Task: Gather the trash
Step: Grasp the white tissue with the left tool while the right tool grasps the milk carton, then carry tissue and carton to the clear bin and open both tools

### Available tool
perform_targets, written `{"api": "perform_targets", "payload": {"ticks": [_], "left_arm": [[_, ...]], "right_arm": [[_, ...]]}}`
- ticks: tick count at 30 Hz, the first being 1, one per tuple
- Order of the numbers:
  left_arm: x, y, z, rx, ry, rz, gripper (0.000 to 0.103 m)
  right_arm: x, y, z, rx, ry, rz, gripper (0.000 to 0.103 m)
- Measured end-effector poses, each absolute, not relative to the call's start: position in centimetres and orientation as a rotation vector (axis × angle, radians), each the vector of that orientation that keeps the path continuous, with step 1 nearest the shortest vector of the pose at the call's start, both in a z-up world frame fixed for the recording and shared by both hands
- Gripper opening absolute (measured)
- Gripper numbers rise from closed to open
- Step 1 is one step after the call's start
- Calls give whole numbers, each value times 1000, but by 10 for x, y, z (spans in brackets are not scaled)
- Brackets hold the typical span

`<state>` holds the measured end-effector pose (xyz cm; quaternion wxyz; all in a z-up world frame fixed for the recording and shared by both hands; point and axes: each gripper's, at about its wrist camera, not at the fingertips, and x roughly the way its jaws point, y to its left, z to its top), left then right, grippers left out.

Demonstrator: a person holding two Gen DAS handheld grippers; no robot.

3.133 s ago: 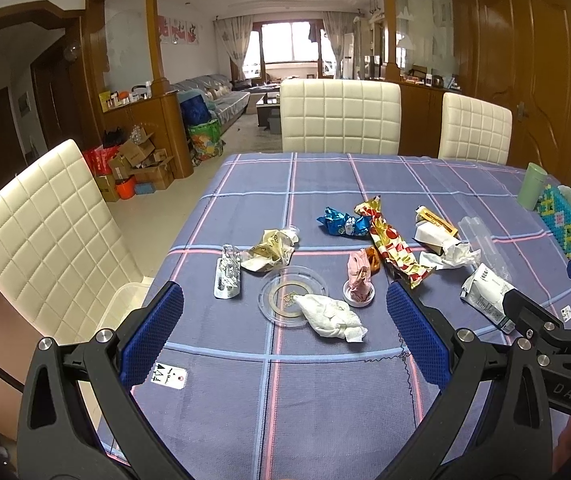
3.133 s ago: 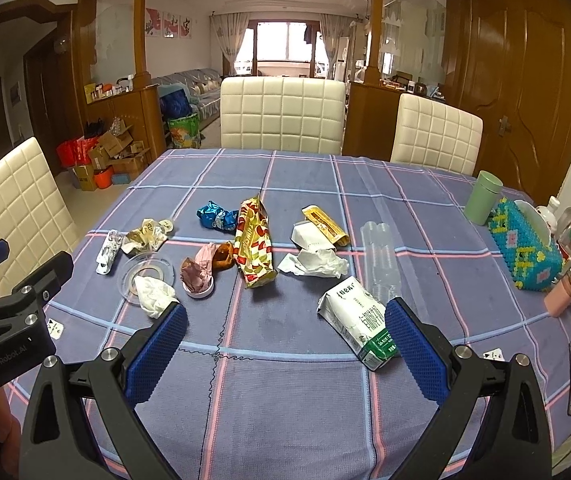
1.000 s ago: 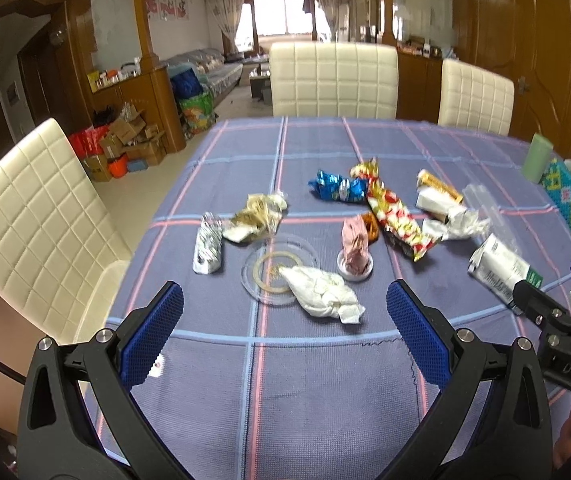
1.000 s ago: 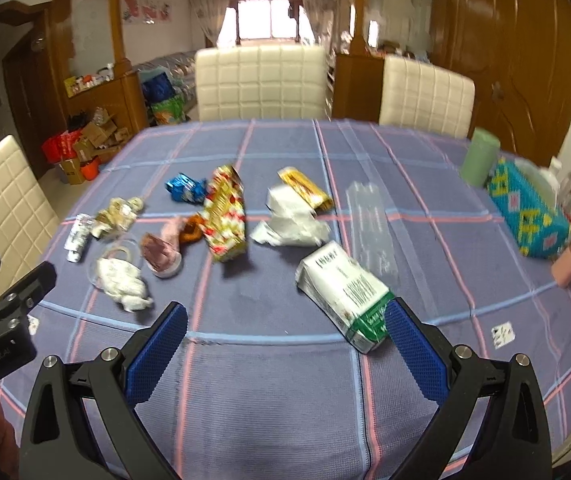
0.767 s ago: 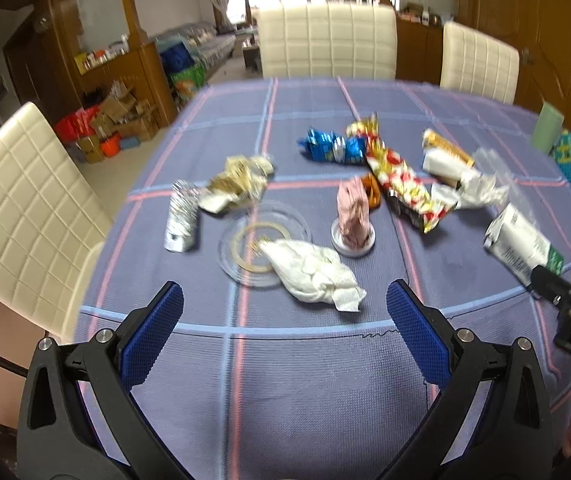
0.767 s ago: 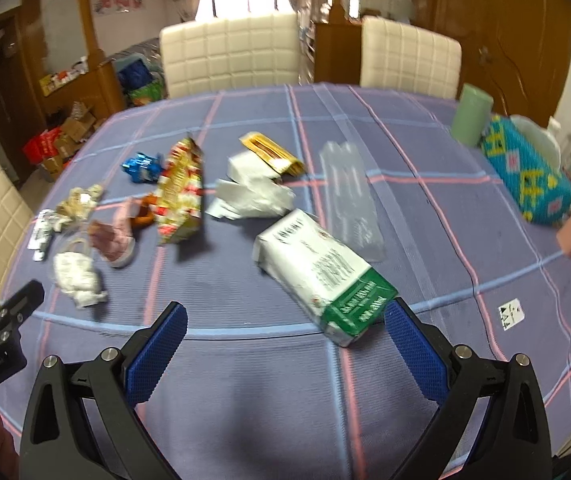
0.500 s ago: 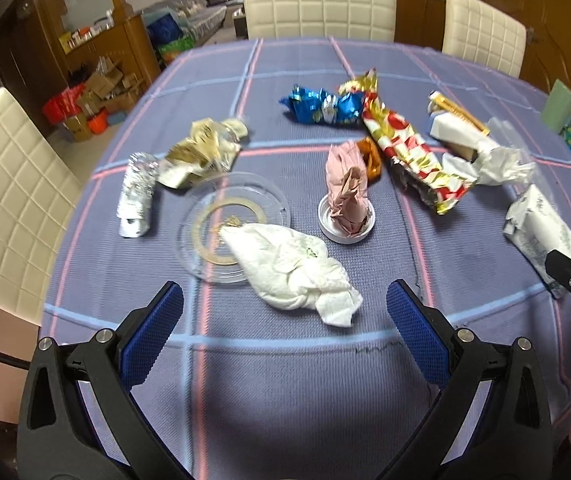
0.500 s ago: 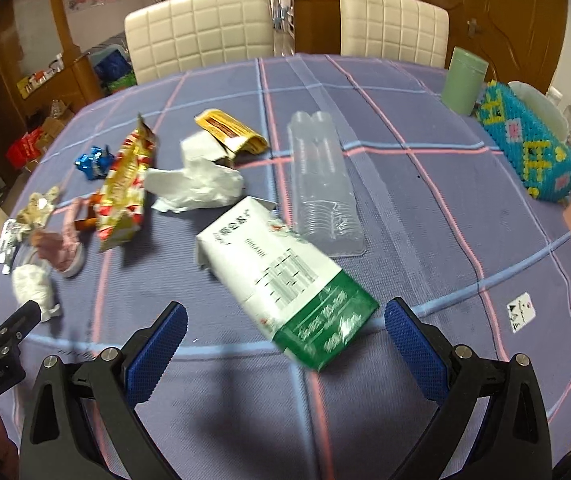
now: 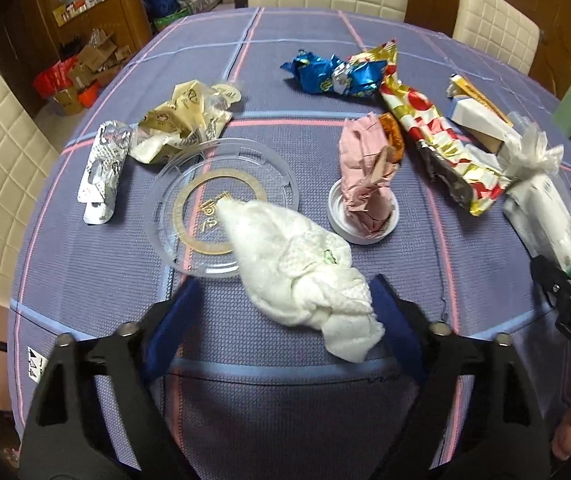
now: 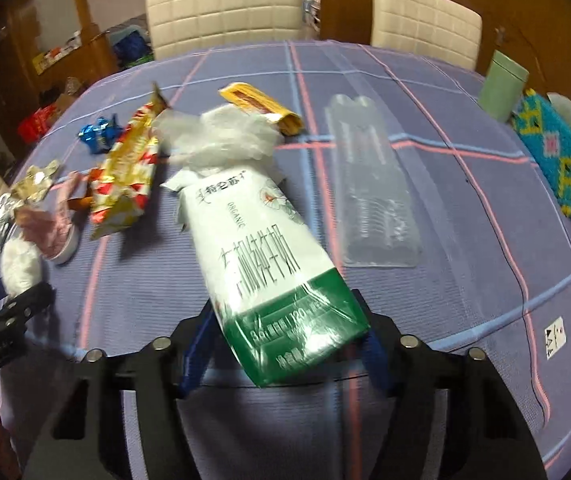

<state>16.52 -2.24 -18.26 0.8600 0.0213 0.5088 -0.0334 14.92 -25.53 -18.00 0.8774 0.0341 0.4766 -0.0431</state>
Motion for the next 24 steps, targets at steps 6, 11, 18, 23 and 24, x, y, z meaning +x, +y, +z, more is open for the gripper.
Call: {"api": "perform_targets", "payload": {"ticks": [6, 11, 18, 23, 24], "left_arm": [[152, -7, -176, -34, 1055, -137, 32], [136, -2, -169, -35, 1038, -160, 30], [111, 9, -142, -23, 929, -141, 30], [96, 31, -126, -47, 872, -123, 30], [93, 36, -123, -50, 861, -114, 30]], "right_arm": [[138, -240, -173, 53, 976, -46, 56], [129, -228, -159, 18, 943, -27, 55], [115, -197, -141, -45, 904, 3, 51], [102, -175, -125, -76, 866, 30, 51], [99, -169, -122, -89, 857, 37, 51]]}}
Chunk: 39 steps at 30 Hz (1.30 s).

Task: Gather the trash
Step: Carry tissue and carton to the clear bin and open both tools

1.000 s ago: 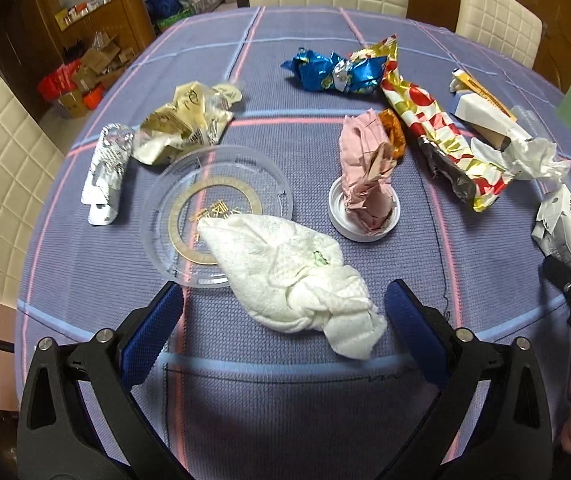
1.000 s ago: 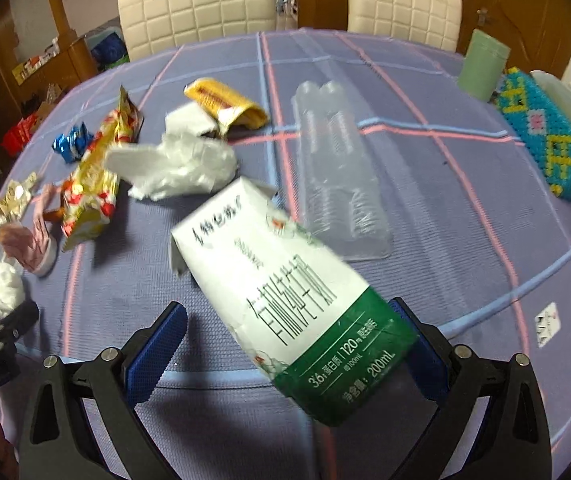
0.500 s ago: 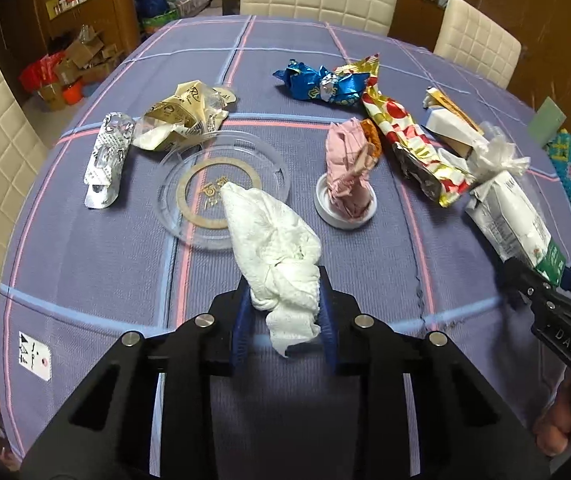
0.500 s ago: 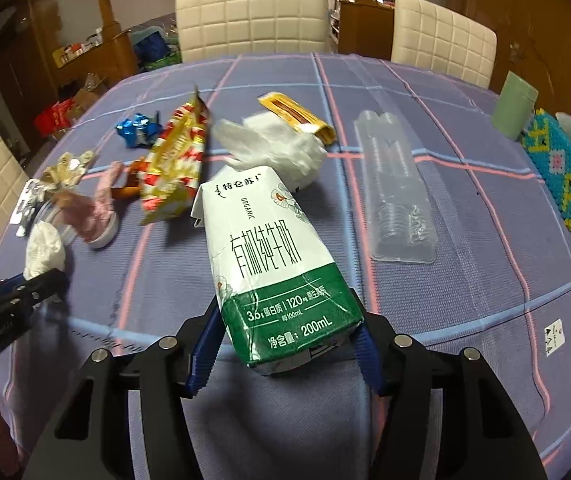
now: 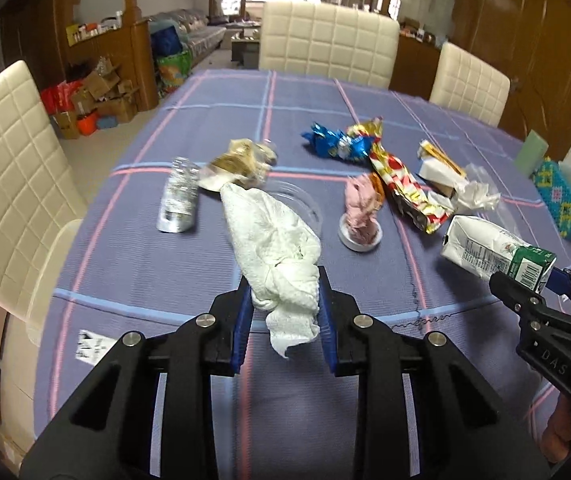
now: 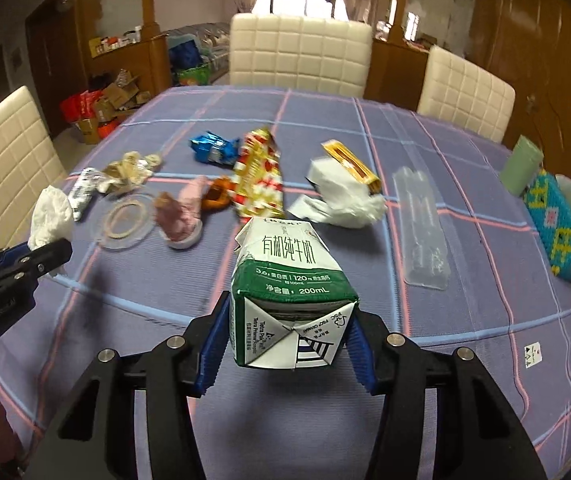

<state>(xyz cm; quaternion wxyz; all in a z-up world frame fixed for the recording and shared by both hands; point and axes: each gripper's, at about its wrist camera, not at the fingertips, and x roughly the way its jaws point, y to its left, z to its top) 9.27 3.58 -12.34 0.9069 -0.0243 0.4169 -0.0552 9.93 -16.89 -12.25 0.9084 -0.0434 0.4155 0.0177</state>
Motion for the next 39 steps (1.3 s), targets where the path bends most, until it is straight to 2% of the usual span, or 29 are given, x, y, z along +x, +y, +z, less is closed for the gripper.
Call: {"api": "perform_targets", "payload": {"ticks": [13, 25, 26, 27, 28, 30, 39], "left_arm": [[64, 134, -99, -123, 760, 88, 30], [85, 242, -118, -171, 768, 320, 33], [91, 250, -121, -174, 777, 323, 35], [95, 254, -123, -178, 785, 322, 49], [99, 259, -126, -182, 790, 325, 76], [102, 265, -127, -187, 764, 343, 98], [105, 306, -148, -255, 792, 383, 99]], "right_arm": [[97, -65, -98, -232, 796, 224, 51], [138, 47, -104, -356, 794, 374, 51], [141, 55, -106, -366, 796, 379, 51], [144, 62, -108, -375, 797, 381, 51], [146, 66, -109, -381, 796, 381, 51], [151, 73, -112, -396, 795, 377, 51], [171, 106, -124, -458, 791, 396, 51]]}}
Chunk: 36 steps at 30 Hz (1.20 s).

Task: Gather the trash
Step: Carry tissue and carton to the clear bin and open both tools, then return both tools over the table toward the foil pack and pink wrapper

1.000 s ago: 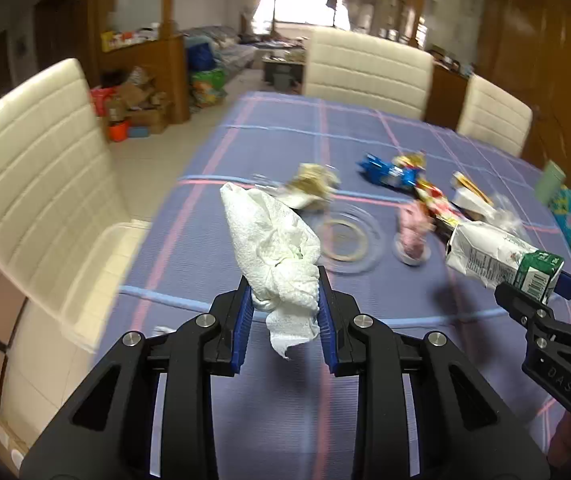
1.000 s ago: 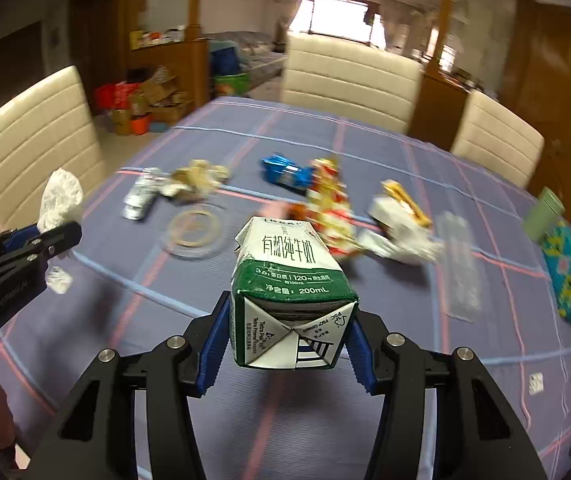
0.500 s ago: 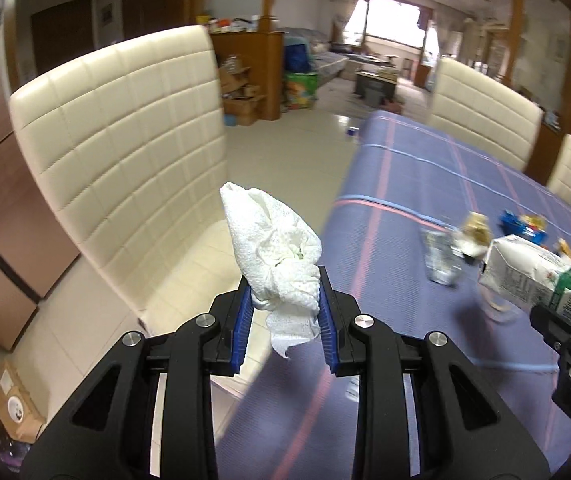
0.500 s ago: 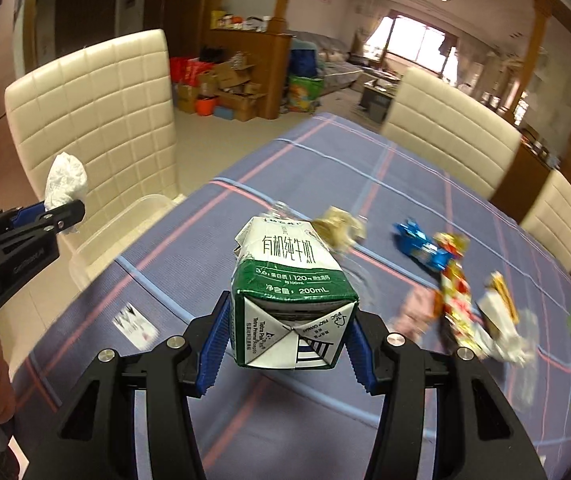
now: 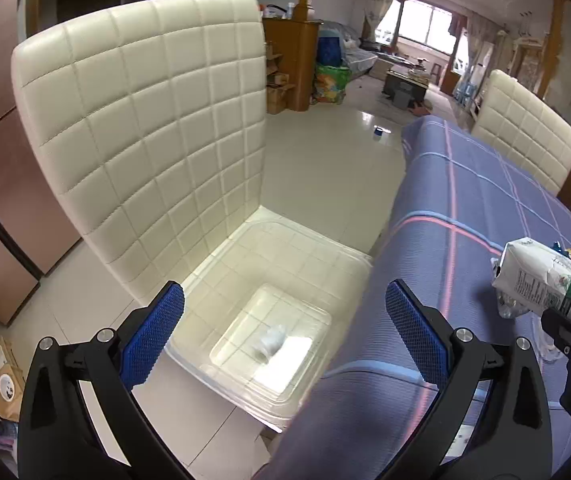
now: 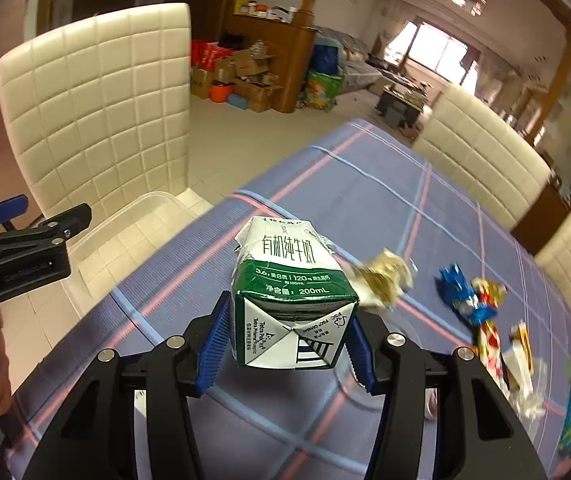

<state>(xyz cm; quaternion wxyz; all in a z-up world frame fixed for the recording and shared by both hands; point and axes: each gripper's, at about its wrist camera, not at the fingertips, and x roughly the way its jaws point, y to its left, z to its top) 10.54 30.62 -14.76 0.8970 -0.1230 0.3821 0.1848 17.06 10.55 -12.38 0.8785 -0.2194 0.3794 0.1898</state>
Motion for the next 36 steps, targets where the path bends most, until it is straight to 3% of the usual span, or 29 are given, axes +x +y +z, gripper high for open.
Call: {"api": "perform_targets", "payload": {"ticks": [18, 19, 21, 24, 36], "left_arm": [[65, 366, -156, -298, 783, 557, 99], [65, 366, -155, -295, 784, 558, 99], [66, 365, -156, -291, 786, 561, 99], [67, 364, -156, -293, 789, 560, 99], [75, 343, -147, -271, 800, 520, 99]], "right_arm": [[176, 221, -160, -590, 755, 624, 52], [176, 224, -162, -600, 750, 621, 52], [174, 227, -164, -624, 720, 587, 66], [170, 221, -160, -618, 672, 583, 72], [175, 179, -151, -544, 729, 516, 74]]}}
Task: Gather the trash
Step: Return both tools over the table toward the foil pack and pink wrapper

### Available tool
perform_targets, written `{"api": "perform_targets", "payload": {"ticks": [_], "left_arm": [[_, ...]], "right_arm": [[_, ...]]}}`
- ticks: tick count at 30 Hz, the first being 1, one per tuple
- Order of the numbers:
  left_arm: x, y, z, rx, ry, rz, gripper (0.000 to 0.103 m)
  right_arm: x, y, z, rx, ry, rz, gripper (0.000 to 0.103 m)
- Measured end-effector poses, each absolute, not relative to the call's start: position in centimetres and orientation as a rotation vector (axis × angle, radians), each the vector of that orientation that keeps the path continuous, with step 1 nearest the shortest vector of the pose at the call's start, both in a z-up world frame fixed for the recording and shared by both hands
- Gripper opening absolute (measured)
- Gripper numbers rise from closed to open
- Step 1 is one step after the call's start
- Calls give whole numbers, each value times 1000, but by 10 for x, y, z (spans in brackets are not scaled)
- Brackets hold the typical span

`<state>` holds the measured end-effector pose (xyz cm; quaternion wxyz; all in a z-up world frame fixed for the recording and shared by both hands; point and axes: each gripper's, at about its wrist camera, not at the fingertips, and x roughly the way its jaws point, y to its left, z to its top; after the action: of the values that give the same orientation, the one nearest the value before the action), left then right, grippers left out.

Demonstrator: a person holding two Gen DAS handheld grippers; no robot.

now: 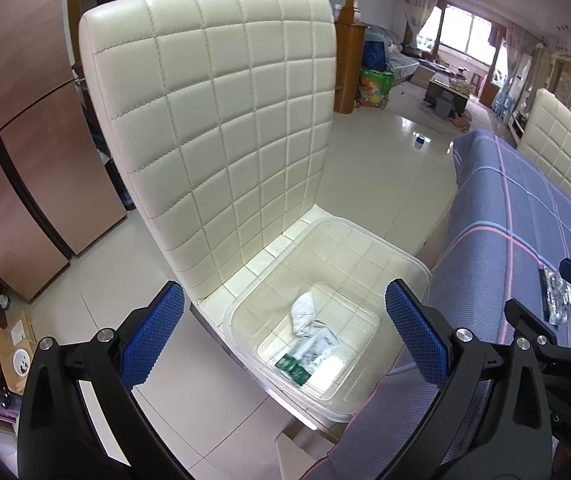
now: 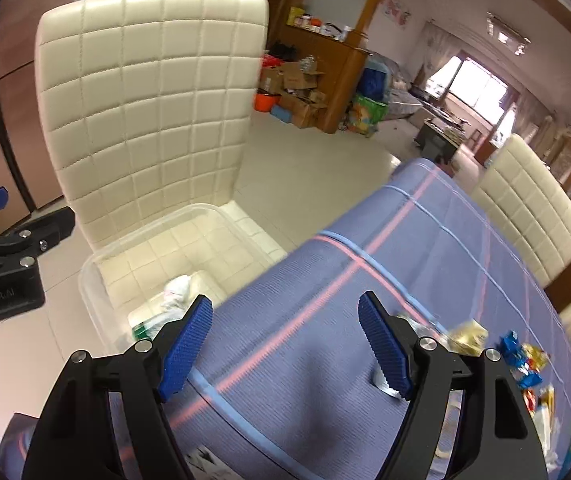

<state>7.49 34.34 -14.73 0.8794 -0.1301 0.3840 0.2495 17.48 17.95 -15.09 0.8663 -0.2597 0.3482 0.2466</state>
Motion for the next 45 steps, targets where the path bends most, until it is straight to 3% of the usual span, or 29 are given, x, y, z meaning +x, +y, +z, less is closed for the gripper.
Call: {"api": "perform_targets", "payload": {"ticks": [22, 32, 35, 40, 45], "left_arm": [[142, 176, -132, -8, 850, 201, 99], [184, 112, -149, 106, 898, 114, 99], [196, 106, -157, 109, 918, 118, 99], [207, 109, -165, 85, 930, 128, 99], [214, 111, -171, 76, 940, 122, 99]], "right_arm": [[174, -57, -153, -230, 870, 148, 74], [178, -96, -172, -92, 936, 196, 72], [185, -106, -176, -23, 962, 221, 66], [193, -111, -170, 34, 947, 243, 63], [204, -106, -168, 24, 940, 241, 49]]}}
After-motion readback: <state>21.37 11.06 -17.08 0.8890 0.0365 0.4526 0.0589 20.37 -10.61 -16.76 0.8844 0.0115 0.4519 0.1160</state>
